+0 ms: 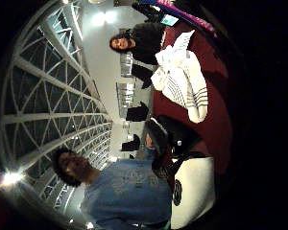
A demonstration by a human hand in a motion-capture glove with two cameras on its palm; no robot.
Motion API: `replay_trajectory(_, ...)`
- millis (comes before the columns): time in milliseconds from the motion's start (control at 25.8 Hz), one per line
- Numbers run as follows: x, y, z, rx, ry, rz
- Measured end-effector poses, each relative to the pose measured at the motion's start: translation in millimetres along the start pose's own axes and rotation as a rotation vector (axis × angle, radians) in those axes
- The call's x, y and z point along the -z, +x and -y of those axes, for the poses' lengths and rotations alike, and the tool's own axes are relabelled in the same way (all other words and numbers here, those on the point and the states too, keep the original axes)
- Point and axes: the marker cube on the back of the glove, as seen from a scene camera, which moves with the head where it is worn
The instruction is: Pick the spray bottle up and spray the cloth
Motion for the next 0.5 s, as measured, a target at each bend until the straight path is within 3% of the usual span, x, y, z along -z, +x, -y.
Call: replay_trajectory(503,-1.9,-4.2,131.2,-0.061,0.238,-0.087)
